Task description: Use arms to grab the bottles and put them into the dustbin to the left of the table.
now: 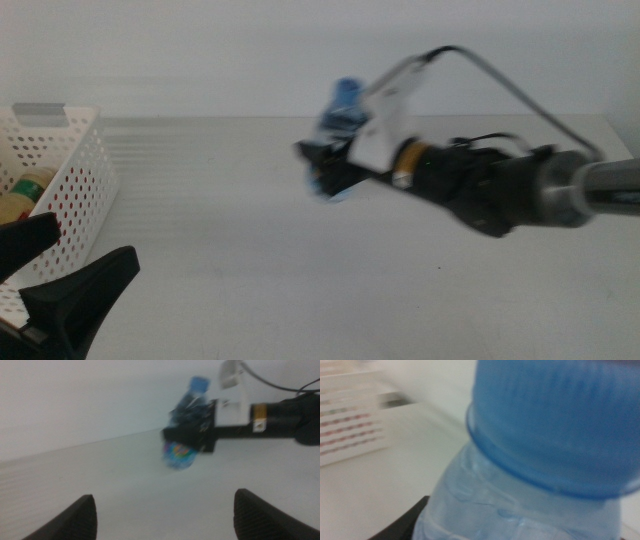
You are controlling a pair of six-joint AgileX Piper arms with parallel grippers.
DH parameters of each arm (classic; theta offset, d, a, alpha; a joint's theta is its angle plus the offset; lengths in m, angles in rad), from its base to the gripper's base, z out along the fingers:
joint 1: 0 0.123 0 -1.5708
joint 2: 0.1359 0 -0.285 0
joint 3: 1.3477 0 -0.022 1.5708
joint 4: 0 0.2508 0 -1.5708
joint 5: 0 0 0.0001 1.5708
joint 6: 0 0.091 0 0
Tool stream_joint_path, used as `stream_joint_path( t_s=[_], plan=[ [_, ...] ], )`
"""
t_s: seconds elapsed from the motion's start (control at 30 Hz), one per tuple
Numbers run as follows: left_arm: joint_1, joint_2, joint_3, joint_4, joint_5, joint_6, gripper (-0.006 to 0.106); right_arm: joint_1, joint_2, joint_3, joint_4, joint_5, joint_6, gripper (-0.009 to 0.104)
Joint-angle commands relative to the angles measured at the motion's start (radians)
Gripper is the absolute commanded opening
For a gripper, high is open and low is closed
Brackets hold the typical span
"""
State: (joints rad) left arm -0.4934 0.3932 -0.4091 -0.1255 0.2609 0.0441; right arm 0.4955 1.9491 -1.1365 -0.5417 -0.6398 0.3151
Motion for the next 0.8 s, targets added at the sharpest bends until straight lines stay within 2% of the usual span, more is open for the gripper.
stream_joint_path(
  t_s=[0.0, 0.23, 0.47, 0.57, 0.67, 0.7, 0.77],
  plan=[
    [-0.004, 0.008, -0.030, -0.005, -0.082, -0.012, 0.090, 0.063, -0.011, -0.093, -0.016, -0.099, 0.010, 0.000],
    [-0.004, 0.008, -0.030, -0.005, -0.082, -0.012, 0.090, 0.201, 0.127, -0.220, -0.015, -0.095, 0.010, 0.000],
    [-0.004, 0.008, -0.030, -0.005, -0.082, -0.012, 0.090, 0.254, 0.189, -0.242, -0.014, -0.099, 0.010, 0.000],
    [-0.004, 0.008, -0.030, -0.005, -0.082, -0.012, 0.090, 0.260, 0.200, -0.242, -0.016, -0.093, 0.010, 0.004],
    [-0.004, 0.008, -0.030, -0.005, -0.082, -0.012, 0.090, 0.262, 0.205, -0.240, -0.022, -0.092, 0.015, 0.013],
    [-0.004, 0.008, -0.030, -0.005, -0.082, -0.012, 0.090, 0.262, 0.205, -0.240, -0.041, -0.083, 0.035, 0.026],
    [-0.004, 0.008, -0.030, -0.005, -0.082, -0.012, 0.090, 0.262, 0.205, -0.240, -0.061, -0.070, 0.069, 0.042]
  ],
)
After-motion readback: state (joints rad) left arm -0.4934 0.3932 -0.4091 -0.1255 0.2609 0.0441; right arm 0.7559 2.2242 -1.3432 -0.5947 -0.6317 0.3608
